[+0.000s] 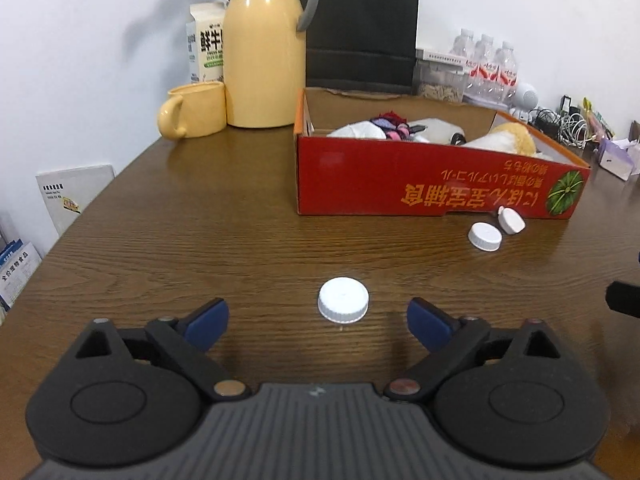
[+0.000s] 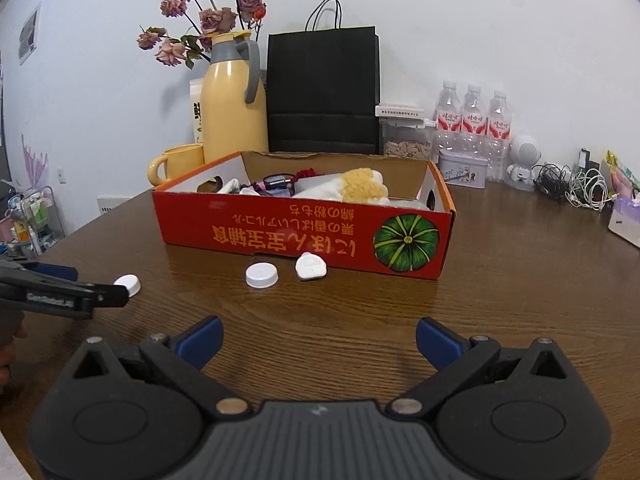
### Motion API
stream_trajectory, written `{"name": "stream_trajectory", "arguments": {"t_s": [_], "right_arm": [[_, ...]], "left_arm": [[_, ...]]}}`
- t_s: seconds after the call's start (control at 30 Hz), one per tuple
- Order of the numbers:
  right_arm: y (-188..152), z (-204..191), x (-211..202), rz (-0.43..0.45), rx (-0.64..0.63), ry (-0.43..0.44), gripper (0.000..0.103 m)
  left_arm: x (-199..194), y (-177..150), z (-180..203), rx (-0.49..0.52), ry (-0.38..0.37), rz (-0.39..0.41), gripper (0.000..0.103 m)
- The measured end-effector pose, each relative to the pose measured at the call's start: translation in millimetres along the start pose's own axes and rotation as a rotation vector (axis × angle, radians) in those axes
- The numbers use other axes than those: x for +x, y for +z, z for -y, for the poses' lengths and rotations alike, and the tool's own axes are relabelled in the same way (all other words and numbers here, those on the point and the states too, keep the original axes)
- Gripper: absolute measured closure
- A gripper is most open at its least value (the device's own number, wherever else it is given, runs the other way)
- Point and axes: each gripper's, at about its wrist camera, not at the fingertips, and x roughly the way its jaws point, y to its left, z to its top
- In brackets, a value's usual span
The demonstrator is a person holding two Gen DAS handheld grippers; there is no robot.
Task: Organize objects
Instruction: 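Move both tools back from the box to the remaining white caps, then grasp a white cap with the left tool while the right tool grasps the white rounded cap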
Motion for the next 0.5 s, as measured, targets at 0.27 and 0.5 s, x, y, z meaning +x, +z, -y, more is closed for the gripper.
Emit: {"name": "stream_trajectory", "arguments": {"t_s": [0.27,0.5], "right_arm": [[-0.1,1.0,20.2,-0.029,-0.004,0.003,0.000],[16.5,2.6,45.2,-0.038,-0.031,-0.004,0.000]], "left_arm": [[9.6,13.3,11.0,0.020,-0.057,0.029,0.074],[14.5,42.6,23.2,0.004,-0.084,0.094,0.074]]}}
